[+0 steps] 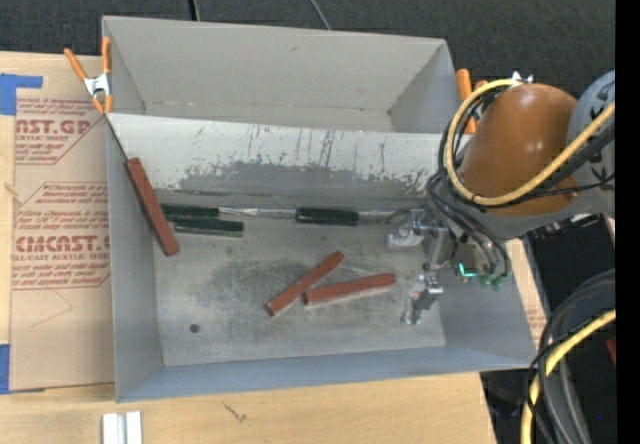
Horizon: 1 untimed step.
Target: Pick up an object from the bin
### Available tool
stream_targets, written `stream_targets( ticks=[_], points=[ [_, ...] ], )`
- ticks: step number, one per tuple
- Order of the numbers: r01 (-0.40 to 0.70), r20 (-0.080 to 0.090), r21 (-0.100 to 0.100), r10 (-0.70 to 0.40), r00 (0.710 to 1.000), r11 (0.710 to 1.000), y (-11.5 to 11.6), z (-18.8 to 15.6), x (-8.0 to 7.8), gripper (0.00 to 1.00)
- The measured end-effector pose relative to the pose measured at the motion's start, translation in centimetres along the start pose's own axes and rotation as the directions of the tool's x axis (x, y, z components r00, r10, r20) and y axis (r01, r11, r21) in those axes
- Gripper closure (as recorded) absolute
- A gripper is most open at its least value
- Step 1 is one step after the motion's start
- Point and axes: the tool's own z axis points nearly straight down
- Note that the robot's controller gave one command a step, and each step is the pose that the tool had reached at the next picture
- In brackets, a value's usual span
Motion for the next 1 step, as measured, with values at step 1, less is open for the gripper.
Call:
stream_targets(
  ticks=[1],
  points=[
    [0.0, 0.003, 0.0, 0.0, 1.0, 1.0, 0.01, -0.21, -0.04, 0.0]
  ],
)
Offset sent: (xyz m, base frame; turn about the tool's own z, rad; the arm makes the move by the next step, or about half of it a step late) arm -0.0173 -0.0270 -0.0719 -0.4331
